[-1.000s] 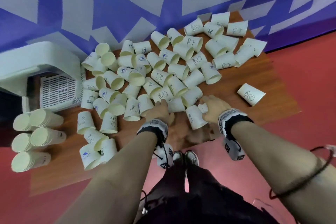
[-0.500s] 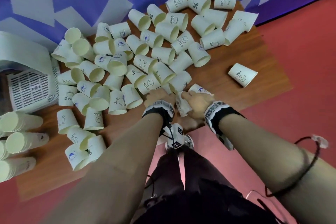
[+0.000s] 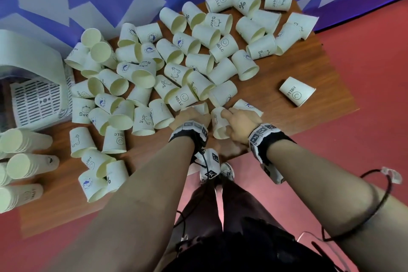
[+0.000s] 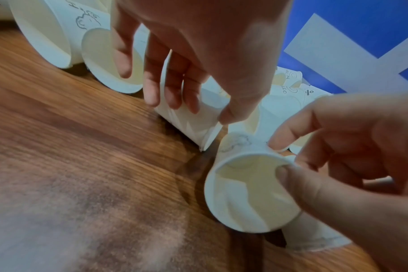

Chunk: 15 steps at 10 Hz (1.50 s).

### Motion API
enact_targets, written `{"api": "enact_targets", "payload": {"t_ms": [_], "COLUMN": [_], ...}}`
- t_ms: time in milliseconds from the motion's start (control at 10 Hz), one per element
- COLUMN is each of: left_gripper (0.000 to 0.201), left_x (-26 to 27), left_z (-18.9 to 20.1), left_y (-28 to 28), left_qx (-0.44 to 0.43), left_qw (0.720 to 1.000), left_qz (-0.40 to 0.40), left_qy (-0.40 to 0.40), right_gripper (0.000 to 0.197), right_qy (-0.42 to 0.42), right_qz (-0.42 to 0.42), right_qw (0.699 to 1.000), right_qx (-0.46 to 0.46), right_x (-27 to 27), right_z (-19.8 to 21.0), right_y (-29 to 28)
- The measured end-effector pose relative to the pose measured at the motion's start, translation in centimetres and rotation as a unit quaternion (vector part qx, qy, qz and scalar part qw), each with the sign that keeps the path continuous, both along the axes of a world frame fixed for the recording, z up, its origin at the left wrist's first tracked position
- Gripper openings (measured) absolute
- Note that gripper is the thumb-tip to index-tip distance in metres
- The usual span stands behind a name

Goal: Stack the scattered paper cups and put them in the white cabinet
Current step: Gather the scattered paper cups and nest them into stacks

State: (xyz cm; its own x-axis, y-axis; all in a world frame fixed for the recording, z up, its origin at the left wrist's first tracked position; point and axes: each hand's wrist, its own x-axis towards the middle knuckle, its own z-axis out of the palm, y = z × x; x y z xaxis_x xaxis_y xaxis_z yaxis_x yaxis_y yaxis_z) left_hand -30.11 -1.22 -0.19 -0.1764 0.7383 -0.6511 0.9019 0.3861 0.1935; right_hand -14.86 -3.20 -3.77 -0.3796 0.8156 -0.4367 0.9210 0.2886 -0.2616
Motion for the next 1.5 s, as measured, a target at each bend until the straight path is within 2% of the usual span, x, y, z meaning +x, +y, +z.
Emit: {"api": "enact_targets", "payload": {"t_ms": [100,200,300,400,500,600,700,800,900,1100,1200,1300,1500], "left_gripper": [0.042,0.032,0.028,0.028,0.027,0.036,0.033,0.035,0.035,0.035,0.034,0.032,0.028], "left_x": [-0.7,-1.7,-3.9,-7.5,-10.9,-16.7,-21.4,-27.1,-32.5,-41.5,-44.6,-47.4,-49.9], "left_z": [0.9,0.4,1.8,1.8,2.4,3.9,4.6,5.2,5.0,2.7,1.7,0.7,-1.5], "left_y": [-0.5,-0.7,-0.7,-2.5,-3.7,-6.7,-9.6,-13.5,-16.9,-20.7,-21.8,-22.5,-22.4], "left_qx": [-0.045,-0.039,-0.041,0.006,0.034,0.081,0.097,0.131,0.139,0.137,0.131,0.103,0.079], "left_qw": [0.998,0.992,0.988,0.991,0.979,0.968,0.954,0.93,0.91,0.88,0.879,0.888,0.862], "left_qz": [0.028,0.031,0.076,0.109,0.18,0.219,0.274,0.337,0.389,0.455,0.459,0.445,0.482], "left_qy": [-0.023,0.115,0.13,0.084,0.094,0.092,0.079,0.063,0.04,-0.006,-0.026,-0.055,-0.133], "right_gripper": [0.029,0.025,0.024,0.023,0.019,0.022,0.02,0.011,0.006,0.009,0.012,0.016,0.011], "right_qy": [-0.006,-0.013,0.02,0.023,0.028,0.063,0.104,0.132,0.167,0.155,0.147,0.159,0.13], "right_qz": [-0.03,-0.062,-0.078,-0.061,-0.027,0.037,0.076,0.099,0.103,0.081,0.069,0.026,0.001], "right_qw": [0.999,0.998,0.997,0.998,0.999,0.997,0.991,0.986,0.981,0.984,0.987,0.987,0.992], "right_qx": [0.014,0.017,0.012,-0.011,0.0,0.014,0.022,0.009,0.01,0.016,0.015,0.02,0.001], "right_x": [0.4,0.3,-0.4,-3.4,-7.0,-13.0,-18.0,-24.3,-30.0,-39.1,-42.5,-45.3,-46.9], "right_z": [0.8,1.9,2.8,3.4,4.0,4.8,5.9,6.9,7.0,6.6,6.2,5.8,4.9], "right_y": [0.5,1.1,2.5,4.2,5.1,4.8,3.8,2.1,0.1,-3.1,-4.0,-5.4,-6.3]}}
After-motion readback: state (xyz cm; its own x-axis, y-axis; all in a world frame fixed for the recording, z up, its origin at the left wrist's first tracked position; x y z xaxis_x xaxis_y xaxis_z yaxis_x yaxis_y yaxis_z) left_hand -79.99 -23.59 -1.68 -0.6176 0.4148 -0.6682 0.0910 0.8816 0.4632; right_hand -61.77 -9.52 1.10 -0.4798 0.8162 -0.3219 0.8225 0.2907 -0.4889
